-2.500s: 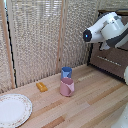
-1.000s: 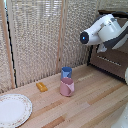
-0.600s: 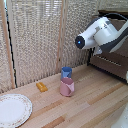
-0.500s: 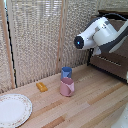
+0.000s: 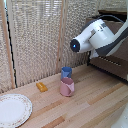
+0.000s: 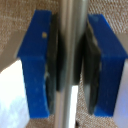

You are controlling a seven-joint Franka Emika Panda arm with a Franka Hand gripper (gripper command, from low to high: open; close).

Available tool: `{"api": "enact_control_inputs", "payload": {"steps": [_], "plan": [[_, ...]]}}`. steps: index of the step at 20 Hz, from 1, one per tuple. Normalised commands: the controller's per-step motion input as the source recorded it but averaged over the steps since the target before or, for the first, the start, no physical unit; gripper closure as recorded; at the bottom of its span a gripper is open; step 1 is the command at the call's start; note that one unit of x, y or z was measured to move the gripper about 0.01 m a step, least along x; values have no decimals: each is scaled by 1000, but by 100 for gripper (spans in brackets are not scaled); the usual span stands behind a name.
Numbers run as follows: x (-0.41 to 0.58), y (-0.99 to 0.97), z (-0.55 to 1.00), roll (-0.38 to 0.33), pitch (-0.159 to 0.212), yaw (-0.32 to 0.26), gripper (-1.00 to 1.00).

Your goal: Kindly get your arm to the topmost drawer handle. Get a good grip on it, then softly pull to open it.

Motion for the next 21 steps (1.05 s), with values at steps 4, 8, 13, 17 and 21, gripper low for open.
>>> {"api": "enact_control_inputs", "payload": {"steps": [4,8,13,17,21], "plan": [[34,50,0,-3,0,15,-100],[39,11,-47,-7,-1,0,-100],[34,190,178,177,-17,0,-100],[1,338,59,369,0,0,-100],[0,395,4,375,0,-2,-100]]}}
